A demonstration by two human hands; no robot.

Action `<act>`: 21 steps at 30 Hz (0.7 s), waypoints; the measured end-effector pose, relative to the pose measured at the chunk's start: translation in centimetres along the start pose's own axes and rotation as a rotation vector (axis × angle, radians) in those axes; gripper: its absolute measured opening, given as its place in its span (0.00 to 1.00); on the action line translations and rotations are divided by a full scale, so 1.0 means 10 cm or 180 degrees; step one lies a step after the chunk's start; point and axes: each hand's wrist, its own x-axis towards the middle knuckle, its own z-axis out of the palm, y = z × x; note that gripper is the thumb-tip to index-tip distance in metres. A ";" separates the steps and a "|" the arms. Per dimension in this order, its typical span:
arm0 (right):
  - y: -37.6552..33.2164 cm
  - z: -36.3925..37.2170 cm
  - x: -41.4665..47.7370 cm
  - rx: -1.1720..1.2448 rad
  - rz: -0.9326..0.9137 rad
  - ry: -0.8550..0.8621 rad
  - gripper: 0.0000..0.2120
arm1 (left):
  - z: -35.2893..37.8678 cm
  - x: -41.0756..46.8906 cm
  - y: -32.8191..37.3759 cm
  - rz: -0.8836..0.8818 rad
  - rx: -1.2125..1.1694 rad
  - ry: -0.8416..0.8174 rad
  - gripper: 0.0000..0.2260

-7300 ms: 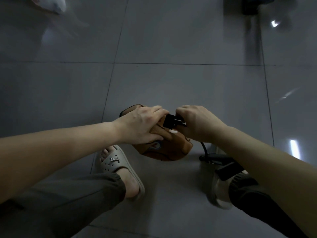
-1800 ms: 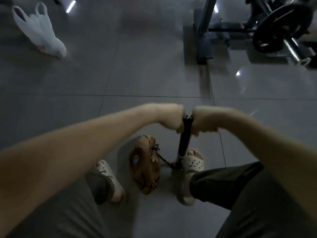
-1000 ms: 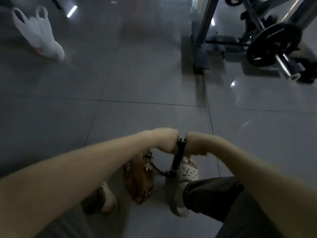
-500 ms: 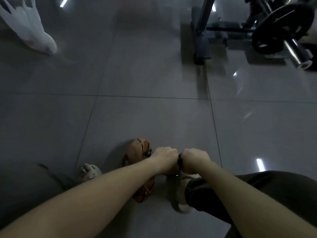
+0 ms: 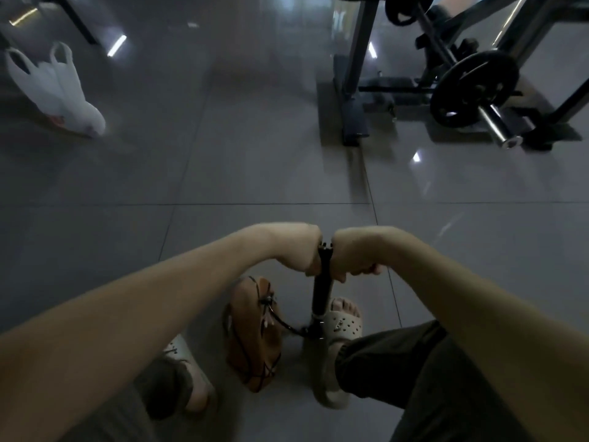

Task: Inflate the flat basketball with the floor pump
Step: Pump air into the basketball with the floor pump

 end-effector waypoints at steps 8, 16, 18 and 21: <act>0.15 1.12 0.69 -0.0264 0.0351 0.0374 0.06 | 1.20 0.56 -0.13 -0.0016 0.0315 0.0029 0.07; 0.10 1.07 0.61 -0.0446 0.0263 -0.0174 0.08 | 1.23 0.57 -0.14 -0.0055 0.0357 -0.0305 0.09; 0.08 0.74 0.41 -0.0434 0.0078 -0.0337 0.12 | 0.91 0.45 -0.14 0.0036 0.0165 -0.0286 0.07; 0.07 0.06 0.09 -0.0018 0.0003 -0.0046 0.09 | 0.19 0.22 -0.12 0.0122 -0.0258 -0.0119 0.07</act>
